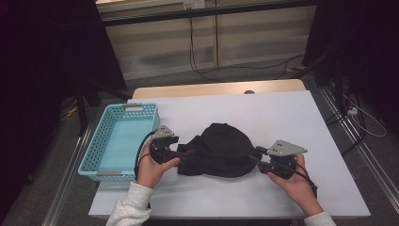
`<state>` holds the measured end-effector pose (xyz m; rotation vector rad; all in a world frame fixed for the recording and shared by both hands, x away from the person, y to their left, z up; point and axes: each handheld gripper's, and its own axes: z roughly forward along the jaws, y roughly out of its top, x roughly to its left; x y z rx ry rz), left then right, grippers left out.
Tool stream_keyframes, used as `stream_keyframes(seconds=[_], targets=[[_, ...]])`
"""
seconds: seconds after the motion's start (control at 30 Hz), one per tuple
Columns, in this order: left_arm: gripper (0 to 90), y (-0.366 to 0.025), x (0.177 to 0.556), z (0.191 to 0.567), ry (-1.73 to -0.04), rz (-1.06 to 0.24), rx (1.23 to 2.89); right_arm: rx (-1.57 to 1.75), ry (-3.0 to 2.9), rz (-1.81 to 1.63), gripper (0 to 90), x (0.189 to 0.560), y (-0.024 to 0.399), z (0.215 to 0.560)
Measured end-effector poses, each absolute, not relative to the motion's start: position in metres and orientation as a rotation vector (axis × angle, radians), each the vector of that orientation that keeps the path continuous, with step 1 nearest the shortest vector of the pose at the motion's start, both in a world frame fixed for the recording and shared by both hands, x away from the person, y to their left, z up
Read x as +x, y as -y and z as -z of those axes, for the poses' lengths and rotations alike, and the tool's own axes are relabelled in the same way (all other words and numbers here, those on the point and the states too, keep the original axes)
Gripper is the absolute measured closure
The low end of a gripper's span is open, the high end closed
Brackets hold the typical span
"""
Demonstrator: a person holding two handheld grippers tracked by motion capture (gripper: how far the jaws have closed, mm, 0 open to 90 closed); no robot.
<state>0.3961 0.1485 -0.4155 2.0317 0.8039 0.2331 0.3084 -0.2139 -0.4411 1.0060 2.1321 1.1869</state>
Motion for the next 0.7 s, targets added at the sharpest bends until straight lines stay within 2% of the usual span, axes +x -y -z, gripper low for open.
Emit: stream_keyframes(seconds=[0.17,0.3,0.63,0.7], targets=[[9.5,-0.149,0.395,0.416,-0.807,-0.23,2.035,0.968,-2.123,-1.195,36.3,0.312,0.202,0.438],[9.5,-0.148,0.394,0.419,-0.808,-0.224,2.044,0.918,-2.142,-1.184,34.7,0.315,0.19,0.437],[9.5,-0.148,0.392,0.421,-0.815,-0.221,2.05,0.827,-2.217,-1.188,36.2,0.322,0.154,0.44],[9.5,-0.148,0.392,0.422,-0.813,-0.224,2.052,0.822,-2.23,-1.156,44.9,0.323,0.148,0.442]])
